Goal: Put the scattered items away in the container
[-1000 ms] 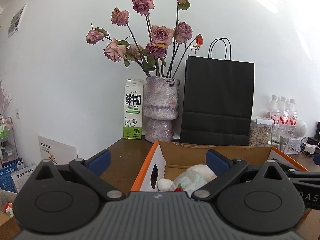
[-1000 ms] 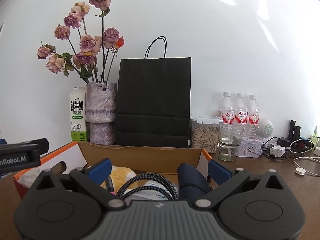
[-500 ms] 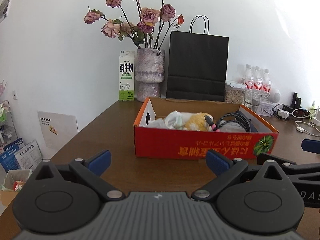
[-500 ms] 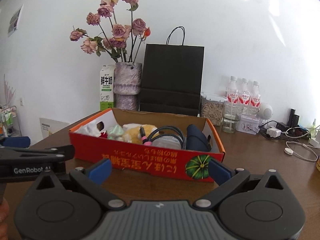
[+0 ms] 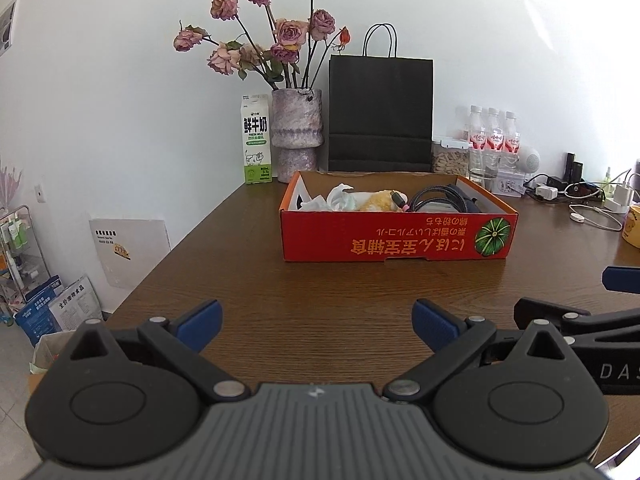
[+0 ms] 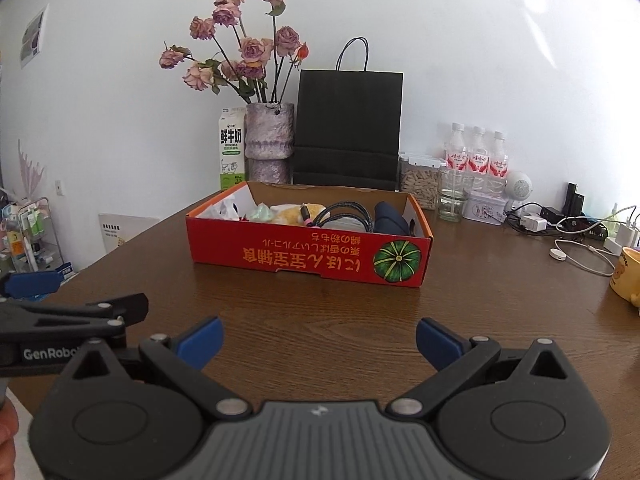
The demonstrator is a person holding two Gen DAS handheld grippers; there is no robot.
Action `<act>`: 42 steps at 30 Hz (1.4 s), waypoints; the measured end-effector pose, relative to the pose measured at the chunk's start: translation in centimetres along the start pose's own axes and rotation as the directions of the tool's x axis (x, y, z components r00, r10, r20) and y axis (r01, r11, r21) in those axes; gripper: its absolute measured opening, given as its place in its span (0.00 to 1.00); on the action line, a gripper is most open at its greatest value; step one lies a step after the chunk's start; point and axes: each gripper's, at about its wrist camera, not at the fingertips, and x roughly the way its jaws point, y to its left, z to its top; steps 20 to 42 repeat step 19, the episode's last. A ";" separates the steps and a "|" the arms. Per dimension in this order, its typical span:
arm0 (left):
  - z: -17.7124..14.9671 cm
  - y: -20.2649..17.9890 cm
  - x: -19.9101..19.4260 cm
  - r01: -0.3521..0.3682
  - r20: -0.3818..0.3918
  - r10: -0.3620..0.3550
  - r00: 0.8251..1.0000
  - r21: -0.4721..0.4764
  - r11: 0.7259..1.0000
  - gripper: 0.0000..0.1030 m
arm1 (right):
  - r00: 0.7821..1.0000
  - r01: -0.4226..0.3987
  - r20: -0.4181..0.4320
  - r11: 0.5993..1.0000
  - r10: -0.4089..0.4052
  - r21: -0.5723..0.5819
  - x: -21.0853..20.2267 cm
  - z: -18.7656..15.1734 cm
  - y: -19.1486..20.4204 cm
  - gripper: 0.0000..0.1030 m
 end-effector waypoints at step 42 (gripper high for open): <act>-0.3 0.0 0.4 0.002 -0.017 -0.002 1.000 -0.003 1.000 1.00 | 1.000 -0.001 -0.022 1.000 0.001 0.008 0.7 0.0 -0.3 1.00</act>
